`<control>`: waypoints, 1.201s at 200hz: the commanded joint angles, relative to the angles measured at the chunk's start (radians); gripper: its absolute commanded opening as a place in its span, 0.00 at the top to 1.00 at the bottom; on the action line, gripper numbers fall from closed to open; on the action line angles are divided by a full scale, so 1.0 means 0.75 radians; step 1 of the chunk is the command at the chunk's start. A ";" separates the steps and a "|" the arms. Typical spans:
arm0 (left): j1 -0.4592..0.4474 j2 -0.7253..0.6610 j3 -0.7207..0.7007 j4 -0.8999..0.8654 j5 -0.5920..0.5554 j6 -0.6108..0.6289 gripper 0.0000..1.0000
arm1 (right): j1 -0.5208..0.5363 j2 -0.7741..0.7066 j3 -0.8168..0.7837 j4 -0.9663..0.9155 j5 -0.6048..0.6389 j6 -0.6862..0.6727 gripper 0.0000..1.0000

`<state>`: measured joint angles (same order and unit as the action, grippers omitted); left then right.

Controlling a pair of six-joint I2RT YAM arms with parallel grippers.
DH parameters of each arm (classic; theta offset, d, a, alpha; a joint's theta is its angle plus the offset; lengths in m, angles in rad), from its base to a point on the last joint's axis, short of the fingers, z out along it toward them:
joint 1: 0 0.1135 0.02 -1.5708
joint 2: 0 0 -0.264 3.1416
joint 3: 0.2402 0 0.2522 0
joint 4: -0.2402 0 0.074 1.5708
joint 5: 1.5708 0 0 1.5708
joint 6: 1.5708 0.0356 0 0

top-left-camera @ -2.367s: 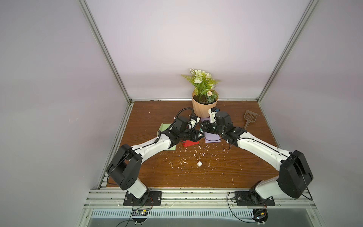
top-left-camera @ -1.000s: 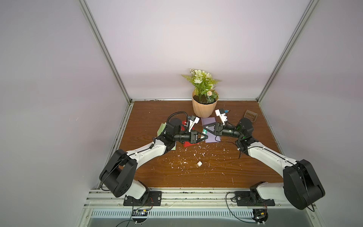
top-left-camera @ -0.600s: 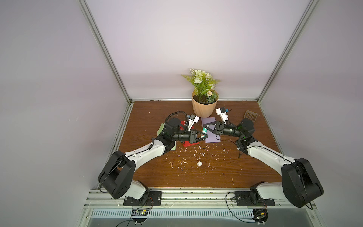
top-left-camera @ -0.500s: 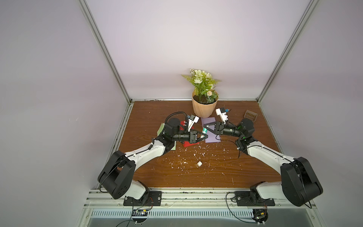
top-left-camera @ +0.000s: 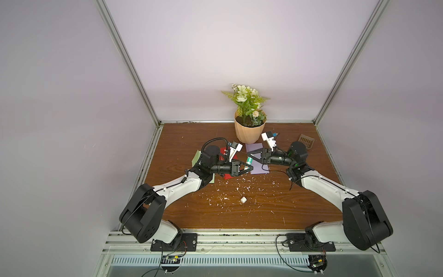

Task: Seal the envelope with a glue stick
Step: Unscrew the glue stick.

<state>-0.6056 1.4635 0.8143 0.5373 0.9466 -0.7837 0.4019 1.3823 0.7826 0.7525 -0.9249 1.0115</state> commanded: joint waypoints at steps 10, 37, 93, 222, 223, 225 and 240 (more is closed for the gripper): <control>0.016 0.010 0.004 0.053 0.019 -0.018 0.99 | 0.001 -0.044 0.071 -0.157 0.057 -0.150 0.60; 0.015 0.023 0.002 0.053 0.015 -0.019 0.99 | 0.001 -0.043 0.069 -0.131 0.053 -0.128 0.67; 0.016 0.052 0.006 -0.008 -0.021 0.023 0.99 | 0.007 -0.041 0.092 -0.147 0.047 -0.113 0.89; -0.062 0.222 0.323 -0.760 -0.715 0.390 1.00 | 0.315 0.191 0.492 -1.135 1.092 -0.566 1.00; -0.063 0.224 0.325 -0.764 -0.722 0.390 1.00 | 0.318 0.191 0.493 -1.137 1.101 -0.569 1.00; -0.065 0.227 0.330 -0.773 -0.735 0.392 1.00 | 0.320 0.192 0.498 -1.143 1.116 -0.572 1.00; -0.076 0.247 0.351 -0.818 -0.816 0.395 1.00 | 0.352 0.191 0.525 -1.183 1.232 -0.602 1.00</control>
<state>-0.6422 1.6249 1.0294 0.0185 0.5041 -0.5106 0.6132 1.5425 1.1252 -0.0364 -0.1776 0.6392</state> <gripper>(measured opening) 0.262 0.258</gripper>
